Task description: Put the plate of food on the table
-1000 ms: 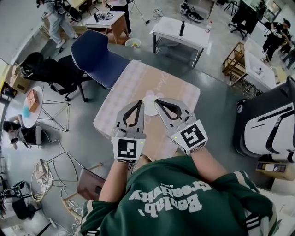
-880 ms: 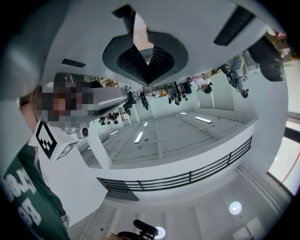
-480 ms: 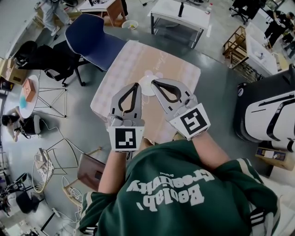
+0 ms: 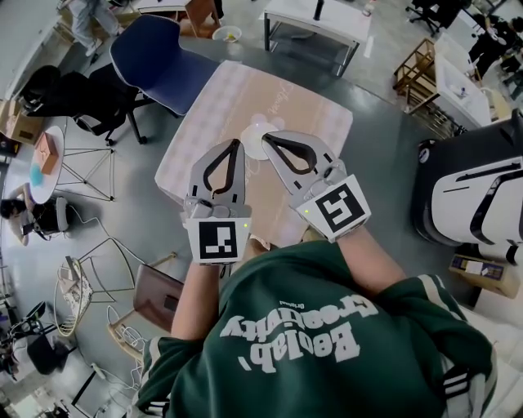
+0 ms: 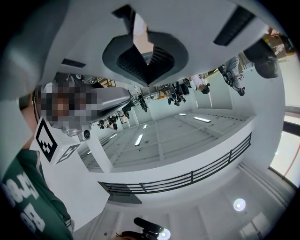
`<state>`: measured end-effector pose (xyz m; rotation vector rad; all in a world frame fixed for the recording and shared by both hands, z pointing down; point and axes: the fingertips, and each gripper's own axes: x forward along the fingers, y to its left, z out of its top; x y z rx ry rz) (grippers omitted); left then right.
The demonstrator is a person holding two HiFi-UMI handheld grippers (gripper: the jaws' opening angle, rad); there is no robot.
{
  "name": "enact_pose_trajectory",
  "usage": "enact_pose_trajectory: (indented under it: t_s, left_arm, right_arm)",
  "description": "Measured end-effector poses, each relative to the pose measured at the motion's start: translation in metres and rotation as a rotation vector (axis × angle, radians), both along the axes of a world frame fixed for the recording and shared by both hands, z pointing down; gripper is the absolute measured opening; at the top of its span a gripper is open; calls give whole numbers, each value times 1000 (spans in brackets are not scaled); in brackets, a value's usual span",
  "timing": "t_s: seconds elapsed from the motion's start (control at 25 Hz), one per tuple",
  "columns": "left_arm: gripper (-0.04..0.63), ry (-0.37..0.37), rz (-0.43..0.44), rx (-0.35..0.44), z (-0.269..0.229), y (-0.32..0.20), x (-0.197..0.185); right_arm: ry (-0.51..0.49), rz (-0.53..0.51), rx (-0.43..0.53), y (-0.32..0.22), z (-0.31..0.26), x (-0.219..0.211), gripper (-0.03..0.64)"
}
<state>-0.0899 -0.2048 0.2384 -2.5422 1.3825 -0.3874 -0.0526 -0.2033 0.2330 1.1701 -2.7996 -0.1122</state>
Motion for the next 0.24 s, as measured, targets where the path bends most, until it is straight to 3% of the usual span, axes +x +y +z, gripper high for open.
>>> enact_pose_trajectory:
  t_s: [0.24]
  left_arm:
    - [8, 0, -6, 15, -3, 0, -1]
  right_arm:
    - [-2, -6, -3, 0, -1, -2, 15]
